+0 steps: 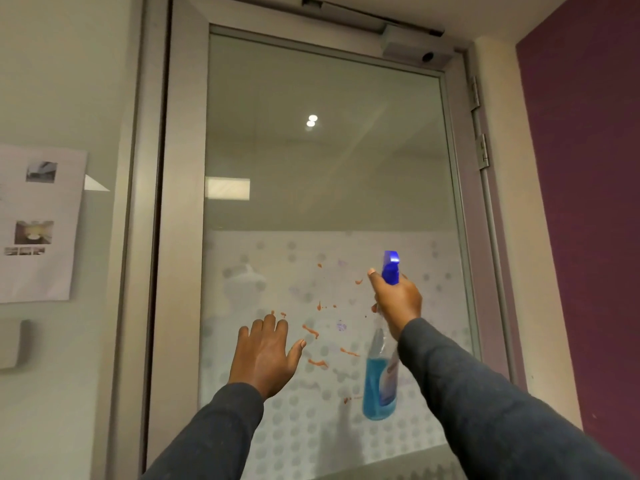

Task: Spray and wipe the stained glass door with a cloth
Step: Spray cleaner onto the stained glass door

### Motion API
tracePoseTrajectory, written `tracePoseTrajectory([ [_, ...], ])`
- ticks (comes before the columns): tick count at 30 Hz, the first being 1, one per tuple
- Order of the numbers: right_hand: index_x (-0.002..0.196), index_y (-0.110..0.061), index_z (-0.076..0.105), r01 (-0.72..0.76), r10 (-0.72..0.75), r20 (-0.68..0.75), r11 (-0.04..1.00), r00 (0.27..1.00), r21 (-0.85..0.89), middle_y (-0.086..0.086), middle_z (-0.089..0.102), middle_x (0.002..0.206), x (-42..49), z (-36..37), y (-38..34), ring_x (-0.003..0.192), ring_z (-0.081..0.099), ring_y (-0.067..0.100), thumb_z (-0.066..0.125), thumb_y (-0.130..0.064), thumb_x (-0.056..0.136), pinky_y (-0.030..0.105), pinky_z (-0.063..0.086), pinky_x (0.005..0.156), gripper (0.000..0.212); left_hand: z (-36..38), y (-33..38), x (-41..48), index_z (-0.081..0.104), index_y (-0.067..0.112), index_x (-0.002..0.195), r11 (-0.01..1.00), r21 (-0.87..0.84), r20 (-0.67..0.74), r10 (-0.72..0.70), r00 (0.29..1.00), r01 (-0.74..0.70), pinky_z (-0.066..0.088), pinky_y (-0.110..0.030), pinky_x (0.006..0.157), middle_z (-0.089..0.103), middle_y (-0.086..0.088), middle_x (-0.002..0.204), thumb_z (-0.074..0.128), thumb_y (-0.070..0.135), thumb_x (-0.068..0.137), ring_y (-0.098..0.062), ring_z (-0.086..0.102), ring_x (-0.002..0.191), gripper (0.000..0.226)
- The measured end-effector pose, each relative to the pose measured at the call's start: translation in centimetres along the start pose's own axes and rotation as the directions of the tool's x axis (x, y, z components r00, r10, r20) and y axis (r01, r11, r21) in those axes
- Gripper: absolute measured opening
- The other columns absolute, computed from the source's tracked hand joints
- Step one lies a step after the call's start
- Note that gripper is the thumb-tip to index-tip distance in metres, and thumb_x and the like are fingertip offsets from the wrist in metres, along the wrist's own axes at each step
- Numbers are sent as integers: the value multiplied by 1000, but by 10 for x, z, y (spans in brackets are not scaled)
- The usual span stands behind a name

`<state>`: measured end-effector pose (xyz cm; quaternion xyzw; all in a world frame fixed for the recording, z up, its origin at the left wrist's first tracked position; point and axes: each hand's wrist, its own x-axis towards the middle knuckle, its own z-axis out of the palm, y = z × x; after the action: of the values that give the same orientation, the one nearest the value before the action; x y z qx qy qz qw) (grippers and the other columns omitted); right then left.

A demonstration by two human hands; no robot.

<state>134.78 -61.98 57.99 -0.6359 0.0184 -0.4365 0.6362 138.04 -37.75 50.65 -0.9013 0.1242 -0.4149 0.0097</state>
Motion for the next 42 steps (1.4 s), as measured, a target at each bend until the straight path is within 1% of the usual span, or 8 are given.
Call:
tracePoseTrajectory([
  [7, 76, -11, 65, -58, 38, -192, 993, 981, -100, 5, 65, 69, 25, -68, 16, 66, 66, 26, 71, -51, 85, 38, 56, 70, 41, 4, 9, -1, 52, 22, 135, 1000, -6, 10, 14, 1000, -14, 38, -40, 103, 56, -1, 133, 26, 60, 101, -23, 53, 120, 57],
  [15, 96, -4, 67, -72, 131, 431, 986, 893, -151, 8, 62, 80, -28, -40, 30, 62, 60, 17, 74, -38, 89, 30, 53, 60, 35, 6, 26, -9, 50, 22, 135, 999, -9, 38, 34, 999, -34, 40, -39, 99, 56, -1, 131, 26, 58, 102, -23, 54, 117, 55],
  [18, 92, -9, 66, -68, 154, 493, 980, 856, -188, 5, 65, 80, -50, -13, 40, 62, 61, 15, 74, -40, 89, 26, 55, 58, 32, 6, 28, -15, 50, 23, 137, 1000, -19, 49, 25, 998, -24, 41, -39, 100, 56, -1, 133, 28, 58, 101, -23, 54, 119, 54],
  [24, 77, -14, 62, -194, 202, 49, 972, 978, -136, 7, 67, 73, -42, -25, 55, 67, 68, 24, 70, -44, 91, 33, 57, 66, 34, 9, 23, -32, 53, 20, 133, 1000, -1, 60, 30, 998, -30, 41, -40, 97, 57, -2, 128, 28, 56, 102, -24, 55, 113, 54],
  [30, 94, -10, 69, -262, 225, -240, 956, 944, -132, 11, 71, 87, -20, -92, 66, 83, 70, 33, 71, -47, 89, 39, 58, 78, 38, 7, 29, -46, 55, 20, 132, 1000, -17, 81, 19, 997, -18, 41, -41, 98, 58, -3, 128, 29, 56, 102, -25, 56, 114, 53],
  [34, 97, -4, 70, -206, 219, 65, 966, 974, -156, 12, 66, 84, -33, -113, 71, 69, 63, 24, 75, -43, 89, 31, 51, 62, 40, 4, 43, -54, 51, 21, 134, 1000, 9, 102, 27, 994, -28, 39, -40, 98, 56, -1, 129, 27, 56, 102, -24, 54, 116, 54],
  [38, 107, -9, 68, -160, 260, 527, 960, 809, -228, 8, 69, 93, -64, -101, 70, 68, 63, 15, 74, -48, 87, 29, 55, 69, 44, -2, 58, -64, 50, 21, 135, 999, 12, 117, 32, 993, -33, 38, -40, 98, 56, -1, 128, 27, 56, 102, -24, 53, 116, 54],
  [42, 92, -15, 67, -172, 331, 546, 931, 770, -322, 4, 67, 87, -98, -73, 81, 65, 65, 16, 74, -51, 86, 28, 53, 65, 37, -12, 67, -78, 52, 20, 134, 1000, 2, 129, 26, 991, -26, 38, -41, 97, 57, -3, 127, 29, 55, 102, -26, 54, 115, 53],
])
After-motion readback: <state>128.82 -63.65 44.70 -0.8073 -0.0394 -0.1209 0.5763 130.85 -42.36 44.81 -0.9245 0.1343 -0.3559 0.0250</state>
